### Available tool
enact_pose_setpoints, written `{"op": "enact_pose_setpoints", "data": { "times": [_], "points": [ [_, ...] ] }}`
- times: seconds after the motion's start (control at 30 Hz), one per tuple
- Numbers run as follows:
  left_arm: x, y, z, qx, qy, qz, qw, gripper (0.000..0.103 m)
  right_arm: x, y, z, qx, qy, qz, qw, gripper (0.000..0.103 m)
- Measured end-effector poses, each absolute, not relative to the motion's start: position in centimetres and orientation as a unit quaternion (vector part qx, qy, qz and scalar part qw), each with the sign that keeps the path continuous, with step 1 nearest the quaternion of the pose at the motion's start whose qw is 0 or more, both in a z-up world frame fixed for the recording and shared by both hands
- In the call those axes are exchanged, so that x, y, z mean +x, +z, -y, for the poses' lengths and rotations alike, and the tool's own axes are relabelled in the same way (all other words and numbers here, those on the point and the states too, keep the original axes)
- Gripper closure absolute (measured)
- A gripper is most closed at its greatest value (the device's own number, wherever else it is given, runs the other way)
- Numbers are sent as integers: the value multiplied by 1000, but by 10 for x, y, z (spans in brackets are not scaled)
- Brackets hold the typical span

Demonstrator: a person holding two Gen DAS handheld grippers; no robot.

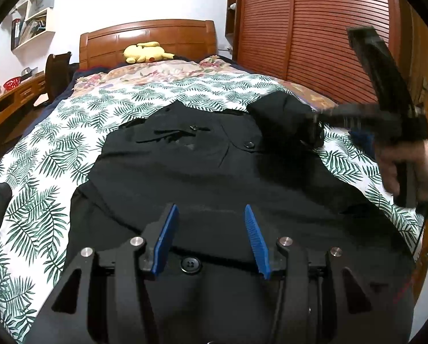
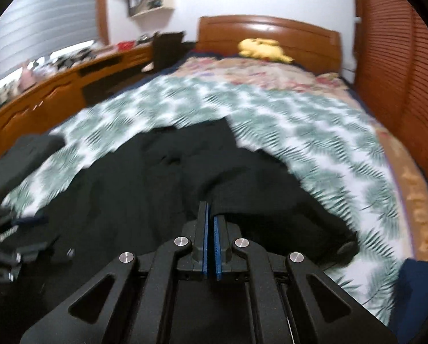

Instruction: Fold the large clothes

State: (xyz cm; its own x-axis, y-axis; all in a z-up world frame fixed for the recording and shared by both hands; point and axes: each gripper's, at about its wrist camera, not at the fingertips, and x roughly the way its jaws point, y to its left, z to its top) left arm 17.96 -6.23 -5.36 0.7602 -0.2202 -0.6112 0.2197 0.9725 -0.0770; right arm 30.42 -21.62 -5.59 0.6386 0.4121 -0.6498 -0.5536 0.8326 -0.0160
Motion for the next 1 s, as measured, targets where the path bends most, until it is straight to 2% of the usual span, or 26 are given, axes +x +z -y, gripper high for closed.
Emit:
{"op": "enact_pose_setpoints", "data": {
  "times": [0.23,0.33,0.37,0.4,0.43,0.47,0.5,0.63,0.77,1.0],
  "points": [
    [176,-49,58,-5,-116,-322,940,55,289,-95,198,-119,266,-387,875,101],
    [176,-49,57,-6,-116,-323,939,55,281,-97,201,-121,259,-394,873,95],
    [176,-49,57,-6,-115,-323,939,55,278,-96,202,-119,259,-395,874,89],
    [176,-49,56,-6,-116,-323,939,55,275,-92,204,-118,255,-393,875,76],
    [176,-49,56,-7,-116,-323,939,55,273,-88,206,-118,253,-389,878,68],
    [176,-49,55,-7,-116,-322,940,55,269,-82,209,-116,253,-383,881,53],
    [176,-49,56,-7,-116,-322,939,55,266,-75,213,-113,251,-373,886,47],
    [175,-49,57,-6,-117,-321,940,55,264,-51,238,-106,219,-341,908,41],
    [175,-48,57,-6,-118,-321,940,55,288,-47,269,-101,175,-346,916,38],
    [174,-48,55,-7,-116,-321,940,55,364,-88,337,-73,71,-411,906,38]
  ]
}}
